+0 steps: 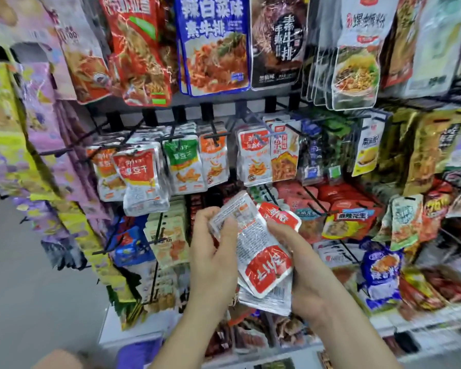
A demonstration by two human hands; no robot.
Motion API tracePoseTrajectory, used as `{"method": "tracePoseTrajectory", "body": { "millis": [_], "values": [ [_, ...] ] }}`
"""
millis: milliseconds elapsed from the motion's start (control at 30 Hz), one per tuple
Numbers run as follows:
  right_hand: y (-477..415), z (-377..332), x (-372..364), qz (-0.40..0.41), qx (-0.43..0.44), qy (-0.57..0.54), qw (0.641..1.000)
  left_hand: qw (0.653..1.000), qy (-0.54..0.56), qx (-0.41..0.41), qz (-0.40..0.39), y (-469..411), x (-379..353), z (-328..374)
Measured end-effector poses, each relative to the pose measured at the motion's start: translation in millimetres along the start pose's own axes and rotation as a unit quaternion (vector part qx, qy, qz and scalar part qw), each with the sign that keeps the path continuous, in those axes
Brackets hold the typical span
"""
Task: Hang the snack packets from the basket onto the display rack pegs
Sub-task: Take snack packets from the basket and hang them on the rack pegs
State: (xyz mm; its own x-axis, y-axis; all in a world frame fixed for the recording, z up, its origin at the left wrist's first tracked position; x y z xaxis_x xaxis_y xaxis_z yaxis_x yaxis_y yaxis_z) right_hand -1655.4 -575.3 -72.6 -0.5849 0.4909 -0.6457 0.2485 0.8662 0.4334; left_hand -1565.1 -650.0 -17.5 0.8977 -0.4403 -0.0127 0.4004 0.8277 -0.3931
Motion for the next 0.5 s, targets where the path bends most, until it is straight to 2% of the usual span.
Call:
{"method": "tracePoseTrajectory", "body": {
  "millis": [100,167,233,267,333,367,400,433,500],
  "values": [
    [-10.0,-4.9,3.9,-0.008,-0.001,-0.025,1.000,0.996,0.069,0.046,0.019,-4.8,-11.7,-7.8],
    [-15.9,-7.8,6.8,-0.010,0.011,-0.031,0.999,0.988,0.115,0.073,0.066,-12.5,-14.5,-15.2],
    [-21.1,-13.2,17.0,0.002,0.031,-0.022,0.999,0.982,0.127,0.065,0.120,-23.1,-11.8,-14.6],
    [-22.6,-17.5,23.9,0.010,0.040,-0.014,0.999,0.982,0.120,0.028,0.144,-28.6,-8.3,-7.0],
    [-26.2,-26.0,41.7,0.030,0.045,-0.006,0.999,0.975,0.074,-0.140,0.155,-35.2,-0.8,32.5],
    [-25.8,-31.8,50.3,0.038,0.049,-0.009,0.998,0.956,0.016,-0.263,0.133,-32.5,-1.9,57.5],
    [-24.1,-39.5,57.4,0.040,0.059,-0.005,0.997,0.915,-0.071,-0.387,0.093,-23.3,-8.5,78.7],
    [-24.0,-46.0,63.4,0.028,0.064,-0.011,0.997,0.857,-0.173,-0.483,0.041,-12.5,-20.0,90.3],
    [-18.0,-59.1,68.8,0.013,0.065,-0.024,0.998,0.749,-0.322,-0.579,-0.027,0.7,-37.3,84.8]
  ]
}}
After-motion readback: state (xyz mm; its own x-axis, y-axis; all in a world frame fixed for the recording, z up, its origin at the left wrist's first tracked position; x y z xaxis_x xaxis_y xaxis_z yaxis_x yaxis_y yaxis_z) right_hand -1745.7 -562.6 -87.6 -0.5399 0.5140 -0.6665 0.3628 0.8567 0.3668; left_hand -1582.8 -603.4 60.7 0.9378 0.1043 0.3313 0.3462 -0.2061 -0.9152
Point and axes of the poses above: each hand's wrist, its own y-axis away from the middle knuckle, its own x-axis out of the back of the hand, z = x × y, the point moved 8 cm from there along -y, towards the middle knuckle, and after that the axes turned 5 degrees about -x, right-handed, at the moved point
